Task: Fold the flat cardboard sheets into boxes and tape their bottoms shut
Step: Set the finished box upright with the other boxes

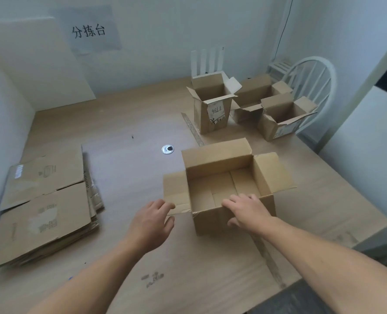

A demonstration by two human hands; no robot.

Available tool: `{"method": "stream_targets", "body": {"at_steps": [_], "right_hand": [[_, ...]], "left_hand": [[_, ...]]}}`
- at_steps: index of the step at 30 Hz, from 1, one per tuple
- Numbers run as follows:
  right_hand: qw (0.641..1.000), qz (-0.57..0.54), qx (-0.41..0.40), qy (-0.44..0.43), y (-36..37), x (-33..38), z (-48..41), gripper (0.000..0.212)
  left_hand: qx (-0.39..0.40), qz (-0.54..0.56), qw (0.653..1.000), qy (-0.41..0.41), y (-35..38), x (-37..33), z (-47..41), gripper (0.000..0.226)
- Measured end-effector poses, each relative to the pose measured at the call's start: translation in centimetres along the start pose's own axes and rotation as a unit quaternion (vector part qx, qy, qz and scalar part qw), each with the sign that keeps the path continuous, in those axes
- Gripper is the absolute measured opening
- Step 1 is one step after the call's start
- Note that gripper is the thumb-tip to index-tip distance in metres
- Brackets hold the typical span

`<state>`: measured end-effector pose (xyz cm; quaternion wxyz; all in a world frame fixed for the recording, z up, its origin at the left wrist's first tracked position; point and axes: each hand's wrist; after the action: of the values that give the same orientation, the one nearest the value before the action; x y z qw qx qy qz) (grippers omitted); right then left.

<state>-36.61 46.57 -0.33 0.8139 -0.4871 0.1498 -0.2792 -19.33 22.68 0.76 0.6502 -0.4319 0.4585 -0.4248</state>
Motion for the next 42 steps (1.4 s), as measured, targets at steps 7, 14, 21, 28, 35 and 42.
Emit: {"method": "stream_targets", "body": {"at_steps": [7,14,21,28,35,42], "right_hand": [[0.999,0.023,0.022,-0.041,-2.7,-8.2,-5.5,0.052],[0.998,0.031,0.005,-0.048,-4.4,-12.9,-11.0,0.054],[0.998,0.038,0.023,-0.042,-5.3,-15.4,-14.1,0.05],[0.998,0.041,0.022,-0.031,-5.8,-16.7,-15.7,0.048],[0.999,0.028,0.011,-0.031,-5.6,-16.3,-15.8,0.056],[0.996,-0.045,-0.011,-0.073,-6.3,-15.8,-13.6,0.055]], "left_hand": [[0.013,0.07,0.996,-0.051,-0.3,-4.5,-8.2,0.045],[0.013,0.093,0.991,-0.093,-0.6,-7.0,-13.2,0.034],[0.006,0.11,0.988,-0.112,-1.0,-8.2,-16.4,0.032],[0.018,0.114,0.985,-0.128,-0.7,-8.8,-17.4,0.034],[0.034,0.125,0.981,-0.147,-0.2,-8.9,-17.0,0.033],[0.048,0.124,0.978,-0.163,-0.1,-7.9,-15.8,0.034]]}}
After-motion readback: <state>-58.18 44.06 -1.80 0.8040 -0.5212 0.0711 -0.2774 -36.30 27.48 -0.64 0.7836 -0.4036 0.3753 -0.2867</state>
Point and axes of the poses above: each hand's wrist, its own z-axis away from the middle knuckle, its own y-axis out of the palm, x = y × z, and after that the axes turned 12 degrees about x, right-handed
